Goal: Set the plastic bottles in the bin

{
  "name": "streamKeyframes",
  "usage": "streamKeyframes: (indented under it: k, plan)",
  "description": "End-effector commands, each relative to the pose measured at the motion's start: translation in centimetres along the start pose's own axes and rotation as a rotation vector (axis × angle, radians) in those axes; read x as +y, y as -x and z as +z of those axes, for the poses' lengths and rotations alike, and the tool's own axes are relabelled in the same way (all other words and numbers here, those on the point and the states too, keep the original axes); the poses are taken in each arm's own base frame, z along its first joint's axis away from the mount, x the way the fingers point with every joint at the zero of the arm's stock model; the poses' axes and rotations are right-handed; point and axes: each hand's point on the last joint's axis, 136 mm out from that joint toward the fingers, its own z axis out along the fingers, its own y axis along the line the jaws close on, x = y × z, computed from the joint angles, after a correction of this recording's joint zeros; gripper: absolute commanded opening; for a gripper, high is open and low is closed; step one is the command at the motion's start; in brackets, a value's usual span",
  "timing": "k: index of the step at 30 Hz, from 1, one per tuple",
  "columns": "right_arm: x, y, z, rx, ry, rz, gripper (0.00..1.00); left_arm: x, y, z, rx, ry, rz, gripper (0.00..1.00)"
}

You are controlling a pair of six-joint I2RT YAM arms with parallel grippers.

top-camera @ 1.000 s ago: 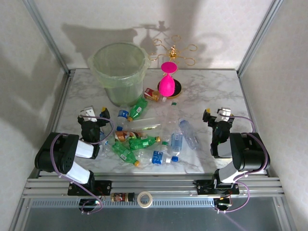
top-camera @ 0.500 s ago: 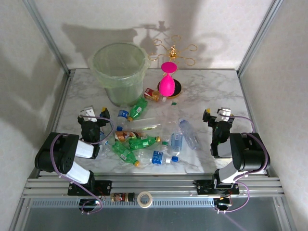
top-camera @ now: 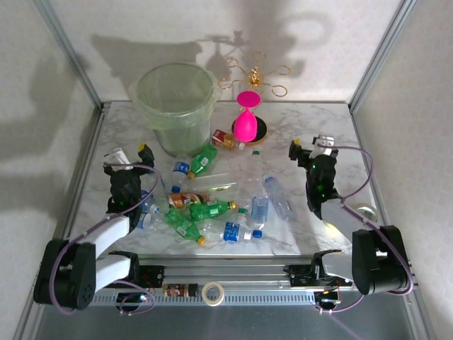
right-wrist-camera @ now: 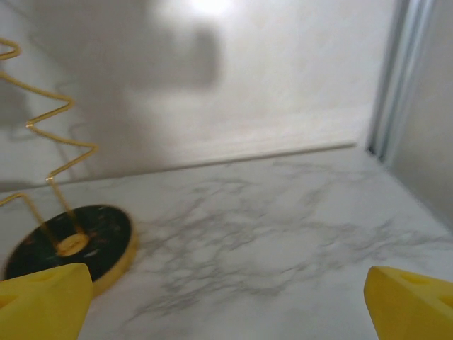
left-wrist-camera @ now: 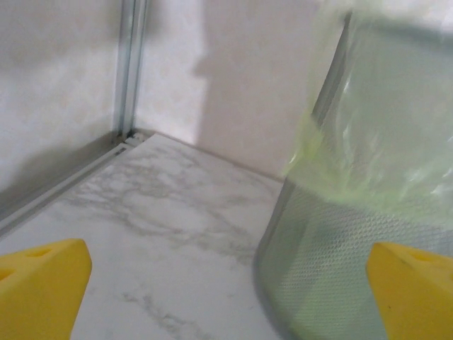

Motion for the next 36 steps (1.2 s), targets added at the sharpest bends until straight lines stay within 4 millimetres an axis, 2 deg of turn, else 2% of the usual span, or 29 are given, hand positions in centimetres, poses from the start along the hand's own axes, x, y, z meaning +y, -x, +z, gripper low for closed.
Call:
streamKeyframes:
  k: [1, 3, 6, 10, 15, 18, 22, 29, 36]
  plan:
    - [2.9, -3.1, -0.2, 0.246, 0.078, 0.066, 0.99, -1.7, -1.0, -1.0, 0.121, -0.069, -0.125, 0.99]
    - [5.1, -3.8, -0.4, 0.336, 0.131, 0.064, 0.99, -3.1, -0.9, -1.9, 0.138, -0.148, -0.171, 1.0]
    - [7.1, -5.4, -1.3, 0.488, 0.164, 0.06, 0.96, -4.6, -1.0, -3.0, 0.162, -0.216, -0.246, 1.0]
    - [8.8, -7.9, -3.5, 0.665, 0.205, 0.023, 0.91, -7.3, -1.9, -4.1, 0.218, -0.328, -0.358, 1.0]
    - [9.2, -10.9, -6.2, 0.881, 0.22, 0.023, 0.85, -11.2, -2.9, -4.9, 0.286, -0.433, -0.383, 1.0]
    - [8.7, -12.4, -6.9, 0.965, 0.185, -0.01, 0.83, -13.1, -3.0, -4.8, 0.294, -0.466, -0.36, 1.0]
    - [7.9, -14.3, -7.1, 1.01, 0.16, -0.05, 0.83, -15.6, -2.9, -4.7, 0.297, -0.517, -0.371, 1.0]
    - [7.5, -16.7, -6.3, 1.035, 0.141, -0.089, 0.79, -19.1, -5.5, -5.8, 0.382, -0.589, -0.389, 1.0]
    - [7.1, -18.8, -5.6, 1.066, 0.123, -0.136, 0.73, -20.4, -7.5, -6.3, 0.445, -0.588, -0.337, 0.99]
